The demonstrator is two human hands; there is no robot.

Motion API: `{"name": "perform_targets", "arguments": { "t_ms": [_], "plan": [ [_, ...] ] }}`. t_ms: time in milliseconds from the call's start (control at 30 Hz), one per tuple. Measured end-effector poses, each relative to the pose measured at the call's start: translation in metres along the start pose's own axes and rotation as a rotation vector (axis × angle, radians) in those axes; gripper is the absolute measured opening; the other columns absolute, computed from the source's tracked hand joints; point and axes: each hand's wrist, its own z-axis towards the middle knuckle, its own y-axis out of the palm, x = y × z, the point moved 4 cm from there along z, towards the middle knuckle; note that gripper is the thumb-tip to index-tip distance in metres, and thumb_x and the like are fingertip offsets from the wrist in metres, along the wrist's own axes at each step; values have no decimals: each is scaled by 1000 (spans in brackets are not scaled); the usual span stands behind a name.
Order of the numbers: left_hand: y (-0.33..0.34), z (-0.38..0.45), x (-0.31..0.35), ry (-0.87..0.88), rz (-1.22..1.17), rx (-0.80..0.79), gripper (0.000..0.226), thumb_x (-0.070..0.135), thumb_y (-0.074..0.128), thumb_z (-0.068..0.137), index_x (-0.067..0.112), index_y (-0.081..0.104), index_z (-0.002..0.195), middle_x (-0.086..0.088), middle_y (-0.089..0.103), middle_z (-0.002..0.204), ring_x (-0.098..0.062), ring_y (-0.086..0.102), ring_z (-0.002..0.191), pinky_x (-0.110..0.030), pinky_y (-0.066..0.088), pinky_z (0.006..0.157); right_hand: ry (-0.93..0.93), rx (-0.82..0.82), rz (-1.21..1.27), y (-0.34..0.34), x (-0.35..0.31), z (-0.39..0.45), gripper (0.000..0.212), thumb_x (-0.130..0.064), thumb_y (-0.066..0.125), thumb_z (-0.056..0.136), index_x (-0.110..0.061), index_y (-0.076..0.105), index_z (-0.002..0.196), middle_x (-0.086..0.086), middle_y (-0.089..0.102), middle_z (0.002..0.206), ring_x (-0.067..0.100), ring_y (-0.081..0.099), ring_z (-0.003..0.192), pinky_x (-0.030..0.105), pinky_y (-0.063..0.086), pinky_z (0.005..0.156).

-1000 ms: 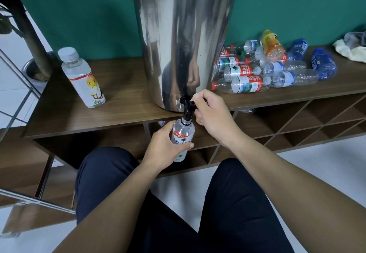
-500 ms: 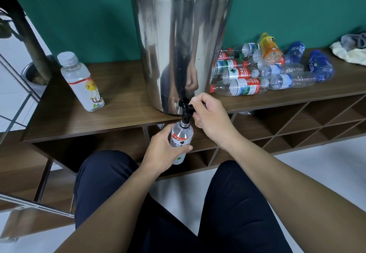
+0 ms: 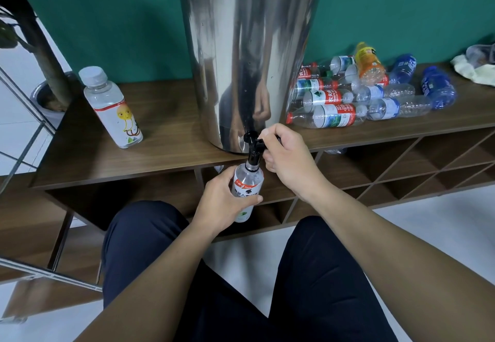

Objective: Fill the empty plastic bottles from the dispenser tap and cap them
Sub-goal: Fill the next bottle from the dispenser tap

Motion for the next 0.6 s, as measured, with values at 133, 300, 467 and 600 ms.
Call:
{"name": "perform_targets", "arguments": {
  "t_ms": [133,300,467,600],
  "plan": [
    [0,0,1,4,-12,0,71,31,104,76,34,71,139,26,77,117,13,70,109,-4,50,85,3,-1,1,0,1,0,25,-27,54,116,-19,62,93,-13,43,59,12,38,55,35,30,56],
    [0,0,0,6,-30,0,71,32,105,75,35,71,138,24,78,119,9,71,111,-16,54,93,4,3,7,0,1,-1,27,-29,54,116,-21,62,91,-12,44,60,13,39,57,33,31,56],
    [0,1,-2,14,-47,6,72,32,105,74,35,71,137,22,79,121,1,74,113,-31,60,103,4,6,11,0,1,0,27,-28,54,116,-20,62,92,-13,44,60,12,40,56,32,32,56],
    [0,1,-1,18,-40,-2,71,33,105,75,35,70,138,22,78,121,4,73,112,-30,60,102,3,3,18,0,2,0,27,-30,55,116,-19,62,91,-8,42,61,14,38,57,35,30,56]
  ]
}}
